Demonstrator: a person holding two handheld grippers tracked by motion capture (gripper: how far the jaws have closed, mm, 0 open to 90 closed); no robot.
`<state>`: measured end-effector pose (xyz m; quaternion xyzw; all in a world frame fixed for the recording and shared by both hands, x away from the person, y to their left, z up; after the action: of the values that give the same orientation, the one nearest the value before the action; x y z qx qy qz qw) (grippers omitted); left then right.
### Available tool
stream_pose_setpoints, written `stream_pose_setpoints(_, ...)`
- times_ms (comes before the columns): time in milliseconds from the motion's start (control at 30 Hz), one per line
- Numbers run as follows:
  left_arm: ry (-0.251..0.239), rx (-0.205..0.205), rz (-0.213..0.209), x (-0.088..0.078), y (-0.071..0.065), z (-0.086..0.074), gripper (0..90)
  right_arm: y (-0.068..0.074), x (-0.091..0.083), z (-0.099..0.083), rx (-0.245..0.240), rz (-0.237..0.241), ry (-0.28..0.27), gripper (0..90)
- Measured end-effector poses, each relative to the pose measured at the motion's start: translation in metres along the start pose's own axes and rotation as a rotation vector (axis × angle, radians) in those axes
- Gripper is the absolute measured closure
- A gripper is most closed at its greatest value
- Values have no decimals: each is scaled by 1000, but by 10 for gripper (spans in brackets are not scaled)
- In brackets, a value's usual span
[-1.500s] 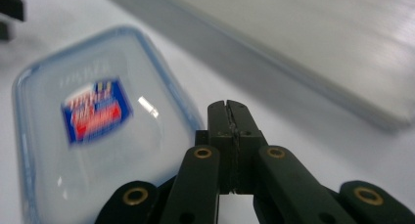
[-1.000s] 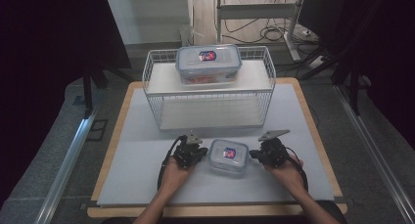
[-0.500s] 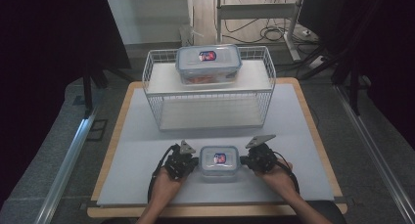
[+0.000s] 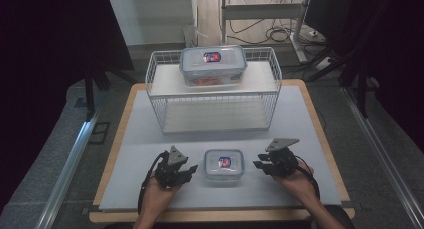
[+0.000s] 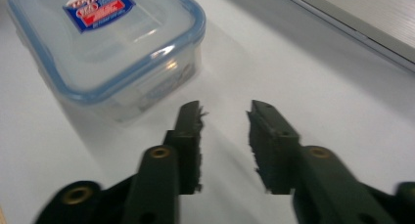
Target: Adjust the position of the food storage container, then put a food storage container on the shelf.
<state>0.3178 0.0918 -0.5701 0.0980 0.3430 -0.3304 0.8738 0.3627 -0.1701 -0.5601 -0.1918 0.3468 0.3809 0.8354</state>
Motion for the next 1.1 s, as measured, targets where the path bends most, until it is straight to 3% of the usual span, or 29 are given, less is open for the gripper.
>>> stream_pose_setpoints(133,-1,14,15,-4,1,-9,322,6,-5,-4,-22,3,-17,475)
stream_pose_setpoints(300,19,-53,25,-8,10,-24,121,8,-4,-11,-38,26,-18,299)
stream_pose_setpoints(400,12,-59,36,-10,14,-25,100,5,-3,-14,-20,34,-16,259)
stream_pose_setpoints(500,-15,-65,17,-11,11,-21,75,2,-3,-11,-3,32,-35,222)
stream_pose_setpoints(667,8,-22,30,-6,6,-22,44,2,-3,-9,-2,24,-46,173)
stream_pose_setpoints(867,-56,5,29,-9,5,-15,50,4,-2,-7,3,52,-57,100)
stream_pose_setpoints(967,-97,-3,22,-11,6,-10,53,5,-3,-5,7,57,-62,91)
stream_pose_setpoints(1100,-95,-13,13,-9,8,-11,53,5,-6,2,50,92,-79,82)
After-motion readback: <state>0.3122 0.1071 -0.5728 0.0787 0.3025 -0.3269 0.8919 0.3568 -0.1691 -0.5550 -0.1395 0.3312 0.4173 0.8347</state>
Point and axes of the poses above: each handheld gripper's, and its own axes: x roughly forward along the jaws, z roughly out of its top, y roughly to its left, the point moved 9 cm from there along x, roughly forward along the jaws, and after that the axes turned 4 degrees about -z, right-handed, at the moved point
